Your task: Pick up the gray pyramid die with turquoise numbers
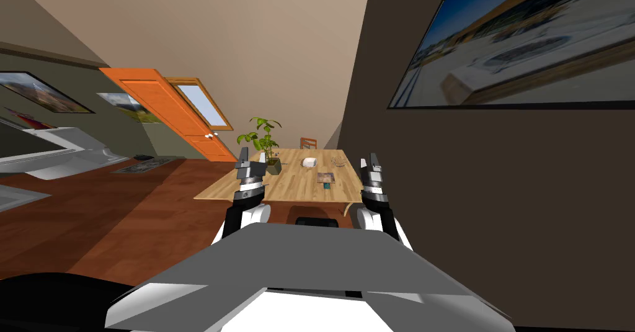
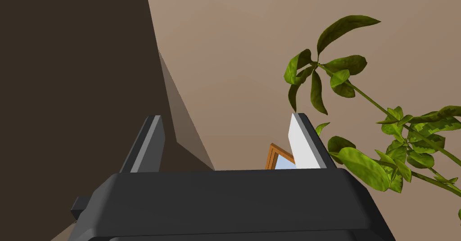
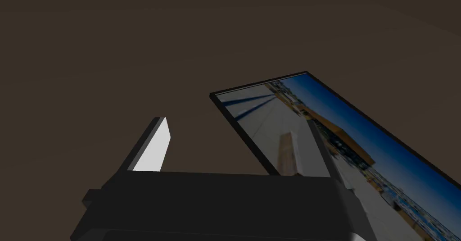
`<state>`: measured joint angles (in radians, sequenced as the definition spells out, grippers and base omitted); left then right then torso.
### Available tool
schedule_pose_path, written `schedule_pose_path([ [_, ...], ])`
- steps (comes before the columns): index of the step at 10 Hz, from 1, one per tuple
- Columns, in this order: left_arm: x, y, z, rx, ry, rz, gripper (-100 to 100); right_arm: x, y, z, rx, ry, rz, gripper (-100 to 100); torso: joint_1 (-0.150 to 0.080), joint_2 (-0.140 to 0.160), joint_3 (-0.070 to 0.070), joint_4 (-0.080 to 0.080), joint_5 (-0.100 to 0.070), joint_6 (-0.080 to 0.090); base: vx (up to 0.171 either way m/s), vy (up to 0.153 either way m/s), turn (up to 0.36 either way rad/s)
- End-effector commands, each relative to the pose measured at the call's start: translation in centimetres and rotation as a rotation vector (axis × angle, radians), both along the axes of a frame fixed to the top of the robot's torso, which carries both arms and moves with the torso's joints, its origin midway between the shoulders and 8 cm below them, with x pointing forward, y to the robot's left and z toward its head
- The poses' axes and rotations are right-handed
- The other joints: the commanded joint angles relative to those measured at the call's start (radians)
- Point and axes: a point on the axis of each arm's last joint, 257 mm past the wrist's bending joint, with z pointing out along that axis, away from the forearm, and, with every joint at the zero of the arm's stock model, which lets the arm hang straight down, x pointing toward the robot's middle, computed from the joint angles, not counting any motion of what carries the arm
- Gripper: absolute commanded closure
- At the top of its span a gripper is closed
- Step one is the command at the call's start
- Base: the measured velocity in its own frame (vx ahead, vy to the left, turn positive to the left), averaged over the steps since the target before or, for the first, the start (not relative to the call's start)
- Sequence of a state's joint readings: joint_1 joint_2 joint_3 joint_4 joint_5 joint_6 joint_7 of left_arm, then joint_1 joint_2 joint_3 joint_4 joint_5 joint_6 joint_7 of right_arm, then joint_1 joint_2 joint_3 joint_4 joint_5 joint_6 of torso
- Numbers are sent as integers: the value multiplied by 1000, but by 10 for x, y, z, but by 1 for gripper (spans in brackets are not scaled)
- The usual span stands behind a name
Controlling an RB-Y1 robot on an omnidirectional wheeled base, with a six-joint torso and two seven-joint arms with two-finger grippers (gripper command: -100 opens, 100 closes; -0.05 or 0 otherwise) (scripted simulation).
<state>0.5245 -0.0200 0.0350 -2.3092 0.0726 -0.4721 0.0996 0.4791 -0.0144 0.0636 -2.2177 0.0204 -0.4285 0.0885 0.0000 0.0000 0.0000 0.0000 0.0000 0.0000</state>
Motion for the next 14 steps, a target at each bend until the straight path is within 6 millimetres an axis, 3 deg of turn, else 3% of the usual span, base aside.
schedule_pose_path([
  [1, 0, 0, 0, 0, 0, 0, 0, 5, 4, -10, -78, 37, 2, -100, 0, 0, 0, 0, 0, 0, -65, 5, 20],
  [7, 0, 0, 0, 0, 0, 0, 0, 29, 5, -69, -420, 216, -47, -100, -1, 6, 3, 1, 0, 0, -96, -7, 10],
  [9, 0, 0, 0, 0, 0, 0, 0, 38, -1, -97, -564, 289, -77, -100, 1, 5, 3, 1, 0, 0, -86, 20, 24],
  [10, 0, 0, 0, 0, 0, 0, 0, 38, -1, -97, -571, 289, -79, -100, 1, 6, 3, 1, 0, 0, -56, 1, 9],
  [13, 0, 0, 0, 0, 0, 0, 0, 49, -19, -143, -806, 401, -131, -100, 0, 4, 2, 1, 0, 0, -61, 14, 44],
  [14, 0, 0, 0, 0, 0, 0, 0, 49, -19, -144, -820, 400, -134, -100, 1, 4, 2, 1, 0, 0, -56, 14, 15],
])
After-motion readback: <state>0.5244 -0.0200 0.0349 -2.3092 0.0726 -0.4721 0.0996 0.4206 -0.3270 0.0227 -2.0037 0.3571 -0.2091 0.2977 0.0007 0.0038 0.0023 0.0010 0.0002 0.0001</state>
